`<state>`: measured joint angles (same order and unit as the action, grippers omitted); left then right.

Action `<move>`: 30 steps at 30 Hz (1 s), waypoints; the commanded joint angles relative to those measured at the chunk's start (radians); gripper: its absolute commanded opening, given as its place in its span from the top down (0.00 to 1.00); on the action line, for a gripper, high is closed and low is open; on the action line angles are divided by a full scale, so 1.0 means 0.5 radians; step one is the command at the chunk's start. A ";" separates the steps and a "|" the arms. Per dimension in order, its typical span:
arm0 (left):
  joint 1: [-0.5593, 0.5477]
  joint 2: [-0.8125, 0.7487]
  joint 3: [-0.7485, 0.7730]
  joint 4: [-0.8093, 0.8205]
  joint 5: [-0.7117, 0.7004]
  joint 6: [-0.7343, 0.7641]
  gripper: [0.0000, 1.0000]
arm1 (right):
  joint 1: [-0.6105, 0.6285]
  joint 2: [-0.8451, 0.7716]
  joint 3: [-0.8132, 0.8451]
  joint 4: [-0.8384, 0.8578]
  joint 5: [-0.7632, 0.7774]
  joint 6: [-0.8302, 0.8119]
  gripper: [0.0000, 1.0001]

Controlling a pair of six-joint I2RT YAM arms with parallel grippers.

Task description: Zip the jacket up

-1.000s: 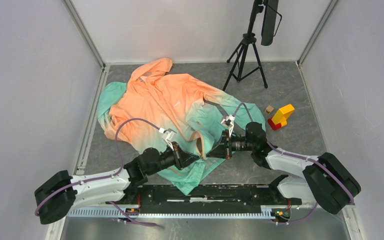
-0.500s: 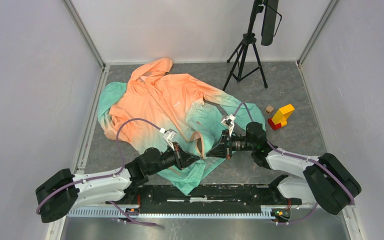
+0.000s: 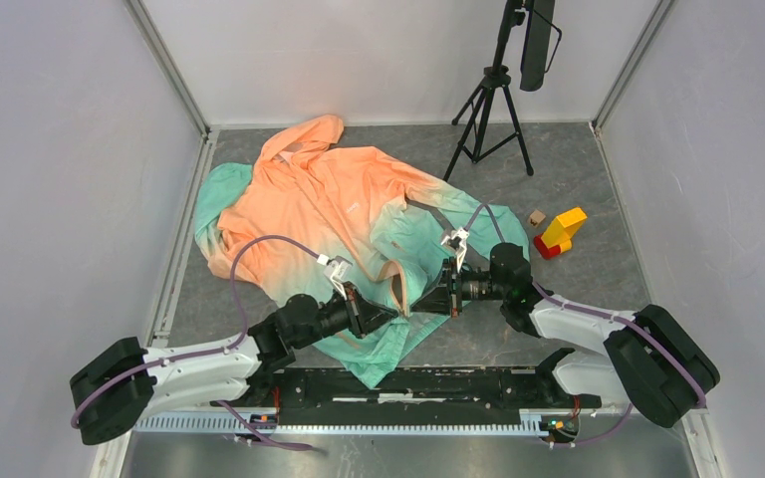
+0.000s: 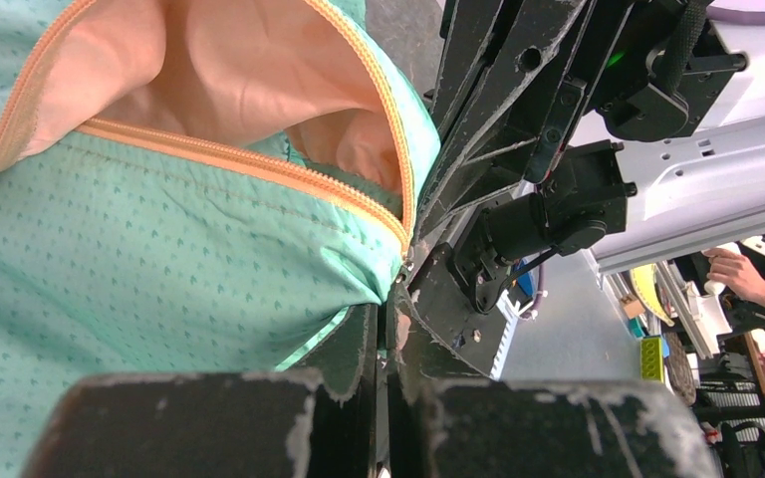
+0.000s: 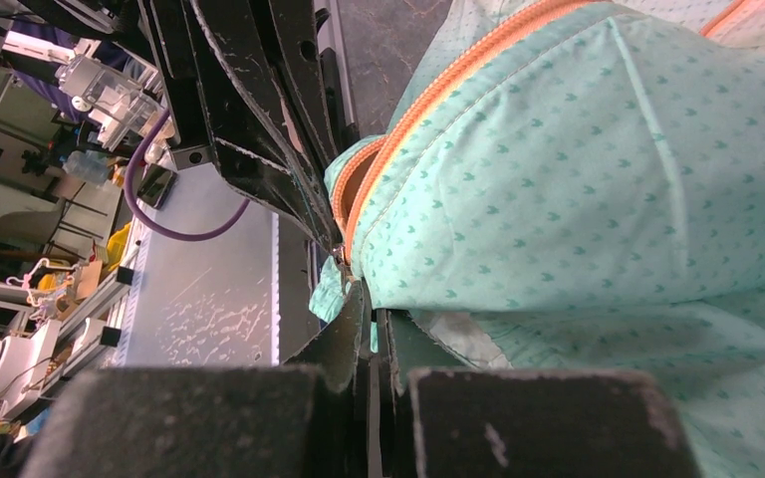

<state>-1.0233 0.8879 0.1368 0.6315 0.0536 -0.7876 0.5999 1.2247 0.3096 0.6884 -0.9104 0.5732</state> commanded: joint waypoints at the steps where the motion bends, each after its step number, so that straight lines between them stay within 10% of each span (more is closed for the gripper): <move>1: -0.007 0.017 0.006 0.127 -0.004 -0.055 0.98 | -0.010 -0.022 0.007 0.108 0.032 0.009 1.00; 30: -0.006 0.276 0.099 0.118 0.160 -0.008 0.98 | -0.011 0.017 -0.021 0.350 0.023 0.265 1.00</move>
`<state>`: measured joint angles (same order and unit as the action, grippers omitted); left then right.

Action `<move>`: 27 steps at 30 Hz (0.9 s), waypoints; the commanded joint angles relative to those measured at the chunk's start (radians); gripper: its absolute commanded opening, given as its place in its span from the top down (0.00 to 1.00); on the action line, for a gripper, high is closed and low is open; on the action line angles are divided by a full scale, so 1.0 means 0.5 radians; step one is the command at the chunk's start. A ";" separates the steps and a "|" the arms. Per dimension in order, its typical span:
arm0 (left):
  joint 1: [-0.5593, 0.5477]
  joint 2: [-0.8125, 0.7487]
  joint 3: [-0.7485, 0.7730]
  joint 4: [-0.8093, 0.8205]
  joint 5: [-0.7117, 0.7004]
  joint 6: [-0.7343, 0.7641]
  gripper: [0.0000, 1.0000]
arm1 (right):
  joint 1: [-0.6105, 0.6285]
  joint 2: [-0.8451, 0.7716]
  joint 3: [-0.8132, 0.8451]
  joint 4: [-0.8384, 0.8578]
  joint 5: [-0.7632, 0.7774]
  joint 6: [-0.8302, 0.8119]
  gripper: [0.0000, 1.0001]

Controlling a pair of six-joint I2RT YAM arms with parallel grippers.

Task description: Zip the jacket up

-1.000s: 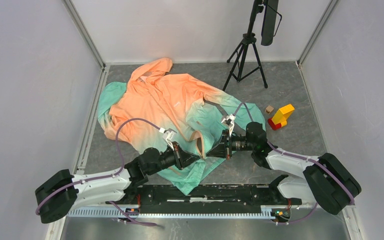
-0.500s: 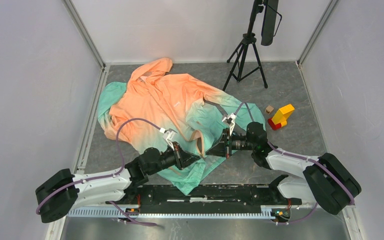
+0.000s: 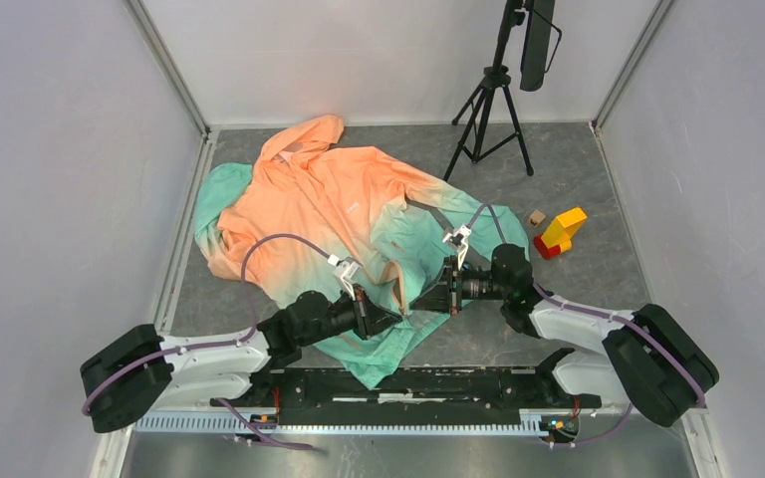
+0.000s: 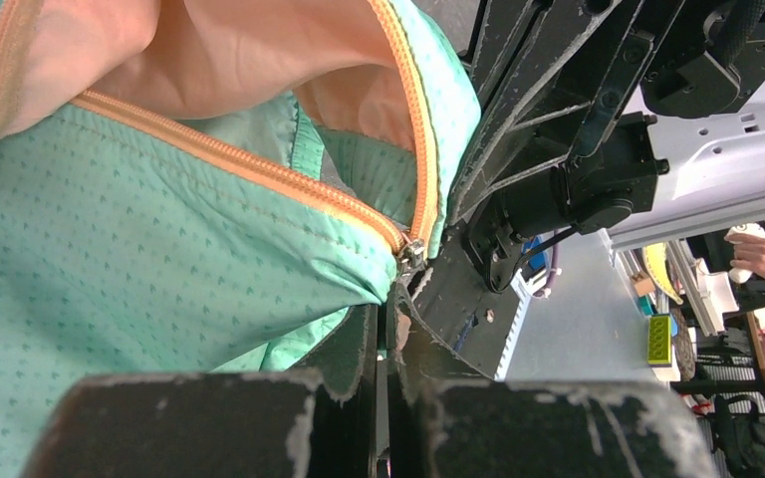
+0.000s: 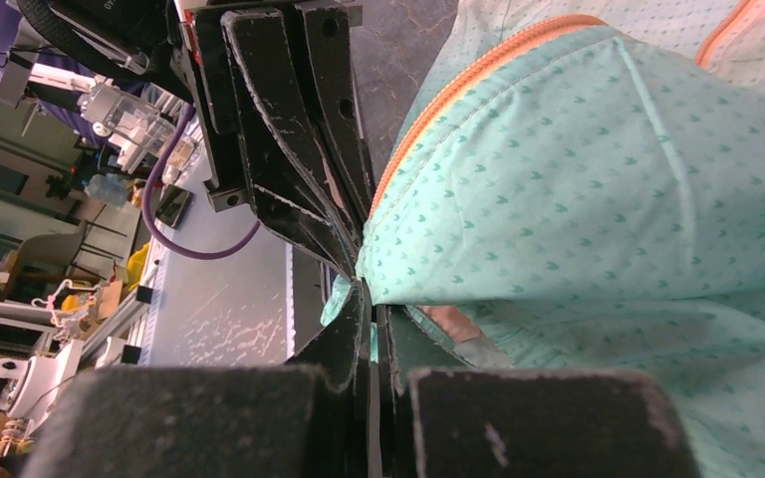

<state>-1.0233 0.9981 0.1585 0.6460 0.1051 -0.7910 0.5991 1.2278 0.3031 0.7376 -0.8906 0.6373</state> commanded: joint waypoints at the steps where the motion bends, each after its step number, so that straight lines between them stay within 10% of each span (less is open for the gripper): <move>1: -0.007 0.071 0.056 0.104 0.050 -0.007 0.98 | -0.008 0.011 -0.020 0.291 -0.014 0.175 1.00; 19: -0.013 0.610 0.080 0.522 0.323 -0.241 0.98 | 0.001 0.184 -0.165 0.689 0.296 0.484 1.00; 27: -0.010 0.782 0.137 0.509 0.280 -0.311 0.98 | 0.001 0.085 -0.257 0.156 0.394 0.196 1.00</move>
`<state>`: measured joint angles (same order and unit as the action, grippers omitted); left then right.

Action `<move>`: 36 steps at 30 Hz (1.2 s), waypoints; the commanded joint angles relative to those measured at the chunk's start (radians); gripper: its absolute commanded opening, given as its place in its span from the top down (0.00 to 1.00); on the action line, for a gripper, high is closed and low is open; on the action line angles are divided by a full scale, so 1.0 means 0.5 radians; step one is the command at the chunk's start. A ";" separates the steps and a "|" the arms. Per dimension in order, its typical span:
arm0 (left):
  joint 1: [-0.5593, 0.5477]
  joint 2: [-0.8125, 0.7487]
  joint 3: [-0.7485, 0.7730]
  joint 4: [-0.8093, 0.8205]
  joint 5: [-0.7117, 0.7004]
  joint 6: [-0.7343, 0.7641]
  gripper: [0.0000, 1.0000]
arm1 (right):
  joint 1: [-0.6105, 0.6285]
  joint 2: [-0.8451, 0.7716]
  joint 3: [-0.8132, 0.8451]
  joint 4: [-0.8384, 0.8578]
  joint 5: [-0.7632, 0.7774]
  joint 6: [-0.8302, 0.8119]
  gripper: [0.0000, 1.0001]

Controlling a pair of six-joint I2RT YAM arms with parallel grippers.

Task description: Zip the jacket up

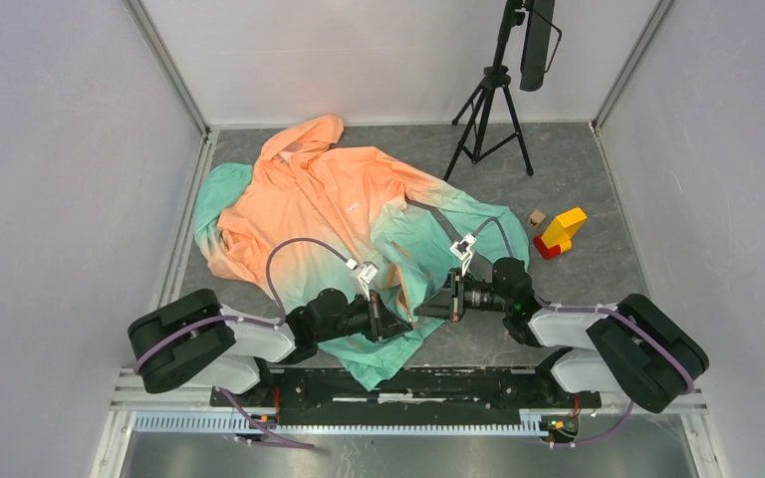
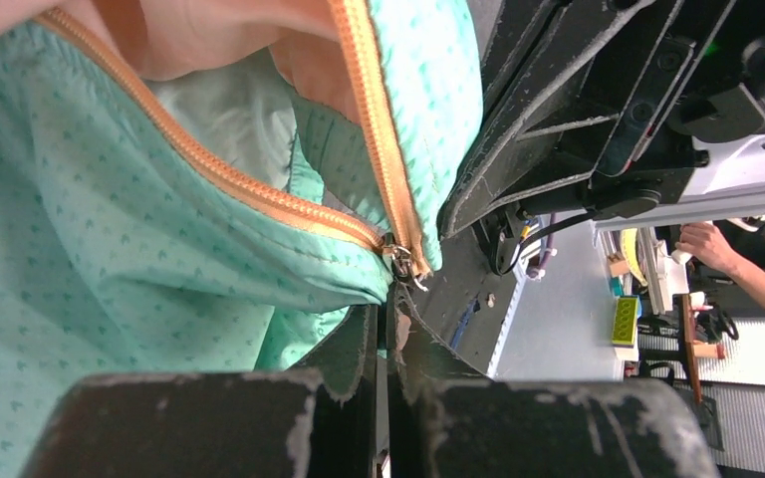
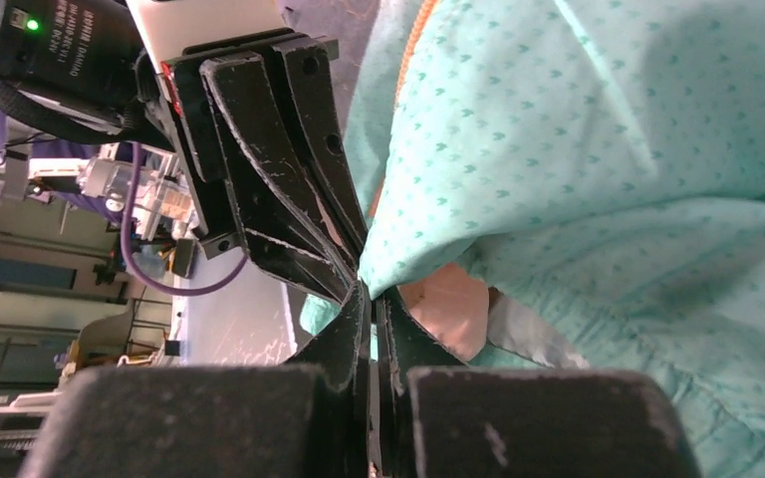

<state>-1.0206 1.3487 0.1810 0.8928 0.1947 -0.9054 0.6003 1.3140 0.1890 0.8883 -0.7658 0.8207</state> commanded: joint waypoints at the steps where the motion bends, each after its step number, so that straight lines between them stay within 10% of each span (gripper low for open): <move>1: -0.015 0.105 0.113 -0.012 0.109 -0.089 0.98 | -0.003 -0.093 -0.028 -0.232 0.166 -0.214 1.00; 17: 0.028 0.430 0.206 0.097 0.343 -0.252 0.98 | -0.001 -0.045 0.066 -0.754 0.383 -0.451 0.78; 31: 0.091 0.387 0.125 0.133 0.367 -0.250 0.98 | -0.001 -0.463 0.514 -2.023 0.767 -1.157 0.09; 36: 0.138 0.379 0.096 0.151 0.421 -0.254 0.98 | 0.009 -0.641 0.661 -2.232 0.831 -1.428 0.03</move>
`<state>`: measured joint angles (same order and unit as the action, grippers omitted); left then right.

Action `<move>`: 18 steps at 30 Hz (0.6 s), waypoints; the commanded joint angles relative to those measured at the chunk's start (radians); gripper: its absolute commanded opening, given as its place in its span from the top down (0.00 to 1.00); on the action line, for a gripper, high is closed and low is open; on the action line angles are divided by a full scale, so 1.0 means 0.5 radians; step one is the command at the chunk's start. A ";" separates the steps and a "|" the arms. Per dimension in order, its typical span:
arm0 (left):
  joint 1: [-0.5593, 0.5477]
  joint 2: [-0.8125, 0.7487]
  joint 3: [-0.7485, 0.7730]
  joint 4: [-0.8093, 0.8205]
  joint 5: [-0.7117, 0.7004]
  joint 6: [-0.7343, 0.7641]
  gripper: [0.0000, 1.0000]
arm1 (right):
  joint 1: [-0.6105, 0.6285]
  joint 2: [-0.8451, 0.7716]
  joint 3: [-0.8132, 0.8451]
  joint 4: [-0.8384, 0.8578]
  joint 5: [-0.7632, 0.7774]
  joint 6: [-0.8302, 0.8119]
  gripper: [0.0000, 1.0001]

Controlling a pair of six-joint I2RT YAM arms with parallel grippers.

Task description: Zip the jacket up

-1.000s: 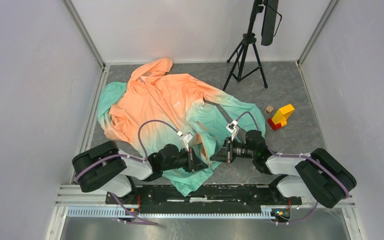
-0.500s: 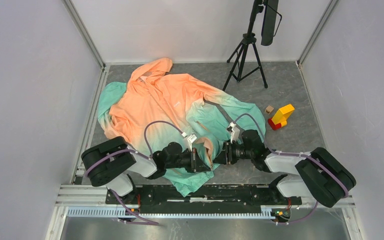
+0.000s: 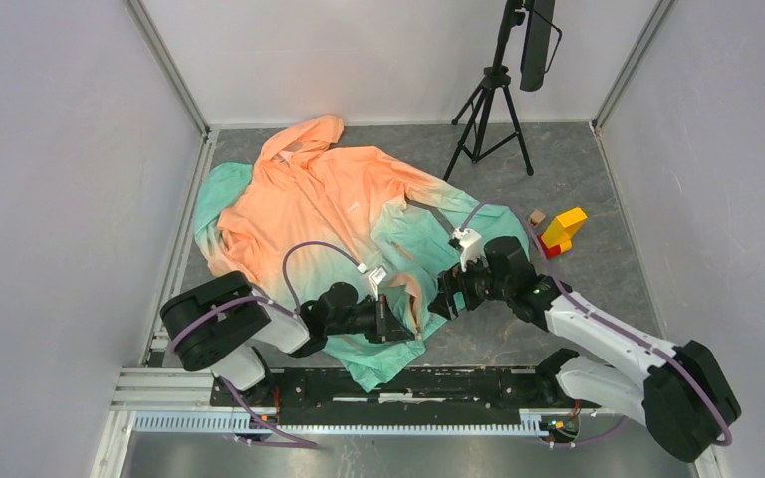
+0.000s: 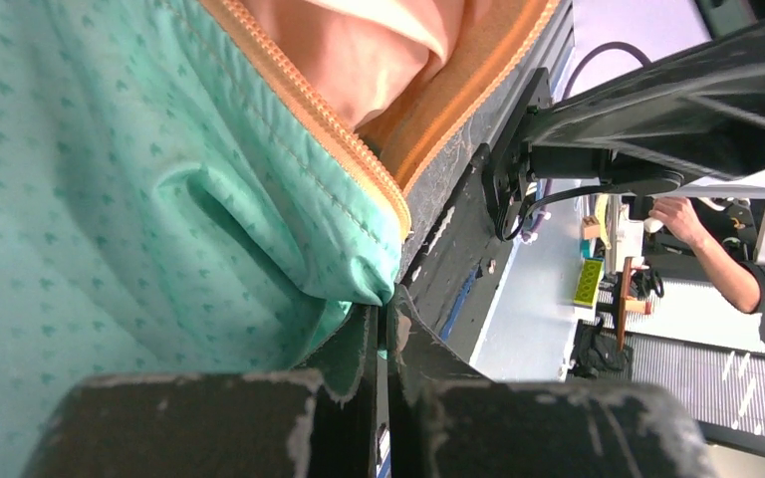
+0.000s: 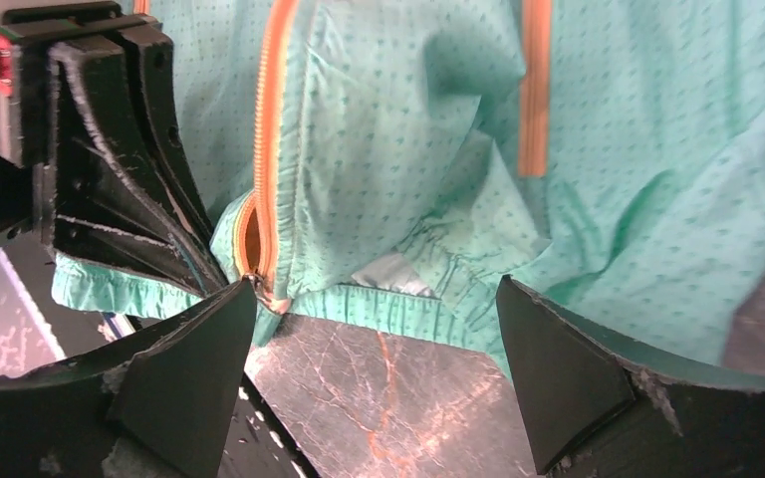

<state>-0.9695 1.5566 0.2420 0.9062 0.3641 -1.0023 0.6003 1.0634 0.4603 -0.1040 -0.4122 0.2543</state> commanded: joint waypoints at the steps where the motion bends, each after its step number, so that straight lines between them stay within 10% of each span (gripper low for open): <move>1: 0.043 -0.037 -0.025 0.124 0.096 -0.063 0.98 | 0.028 -0.185 0.121 -0.205 0.158 -0.305 0.03; 14: 0.058 -0.027 -0.007 0.145 0.210 -0.087 0.98 | 1.001 -0.812 -0.371 0.283 0.544 -2.097 0.02; 18: 0.059 0.001 -0.025 0.199 0.213 -0.111 0.98 | 1.124 -0.757 -0.499 0.414 0.617 -2.305 0.22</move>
<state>-0.9436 1.5566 0.2344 0.9318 0.4393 -1.0187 1.1076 0.6628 0.2646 -0.0105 -0.1749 -0.6628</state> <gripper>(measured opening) 0.045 0.832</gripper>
